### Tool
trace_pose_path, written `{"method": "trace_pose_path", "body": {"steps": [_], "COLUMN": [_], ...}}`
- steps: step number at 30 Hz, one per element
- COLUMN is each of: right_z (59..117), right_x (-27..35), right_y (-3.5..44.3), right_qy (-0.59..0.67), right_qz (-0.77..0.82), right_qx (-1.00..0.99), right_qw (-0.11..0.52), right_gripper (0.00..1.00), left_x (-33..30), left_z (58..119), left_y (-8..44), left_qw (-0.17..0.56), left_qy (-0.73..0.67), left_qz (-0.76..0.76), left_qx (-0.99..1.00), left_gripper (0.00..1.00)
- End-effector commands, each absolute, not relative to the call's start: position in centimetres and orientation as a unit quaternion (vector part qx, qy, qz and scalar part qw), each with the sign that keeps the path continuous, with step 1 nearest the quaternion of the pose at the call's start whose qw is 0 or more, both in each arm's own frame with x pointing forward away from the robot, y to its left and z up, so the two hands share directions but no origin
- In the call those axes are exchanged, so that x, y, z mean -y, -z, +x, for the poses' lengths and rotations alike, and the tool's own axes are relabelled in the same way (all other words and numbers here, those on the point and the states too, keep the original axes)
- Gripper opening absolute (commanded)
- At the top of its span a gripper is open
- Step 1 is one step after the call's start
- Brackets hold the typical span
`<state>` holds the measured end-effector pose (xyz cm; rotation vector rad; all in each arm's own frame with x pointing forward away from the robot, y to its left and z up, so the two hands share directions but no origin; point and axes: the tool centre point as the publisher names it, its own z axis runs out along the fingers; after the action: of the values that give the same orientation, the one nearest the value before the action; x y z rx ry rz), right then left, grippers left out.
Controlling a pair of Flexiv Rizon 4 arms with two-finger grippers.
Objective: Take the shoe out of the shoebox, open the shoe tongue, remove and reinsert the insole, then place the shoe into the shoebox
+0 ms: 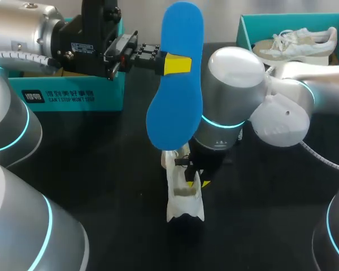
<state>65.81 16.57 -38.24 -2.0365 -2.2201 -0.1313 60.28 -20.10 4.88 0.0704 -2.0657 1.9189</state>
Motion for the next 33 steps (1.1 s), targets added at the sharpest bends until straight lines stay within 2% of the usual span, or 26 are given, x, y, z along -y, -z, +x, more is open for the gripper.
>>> {"method": "trace_pose_path", "body": {"steps": [1, 9, 22, 33], "right_z": [65.5, 65.5, 65.0, 64.8], "right_x": [-16.4, -16.4, -14.6, -12.9], "right_y": [38.2, 36.3, 31.2, 27.8], "right_qy": [0.051, 0.071, 0.097, 0.185], "right_qz": [-0.674, -0.669, -0.648, -0.63], "right_qx": [0.734, 0.737, 0.751, 0.749], "right_qw": [0.059, 0.053, 0.085, 0.093], "right_gripper": [1.0, 1.0, 1.0, 1.0], "left_x": [20.2, 20.2, 20.2, 20.2], "left_z": [60.4, 60.4, 60.4, 60.4], "left_y": [-4.9, -4.9, -4.9, -4.9], "left_qw": [0.161, 0.161, 0.161, 0.161], "left_qy": [-0.672, -0.672, -0.672, -0.672], "left_qz": [0.024, 0.024, 0.024, 0.024], "left_qx": [0.723, 0.723, 0.723, 0.723], "left_gripper": [0.0, 0.0, 0.0, 0.0]}}
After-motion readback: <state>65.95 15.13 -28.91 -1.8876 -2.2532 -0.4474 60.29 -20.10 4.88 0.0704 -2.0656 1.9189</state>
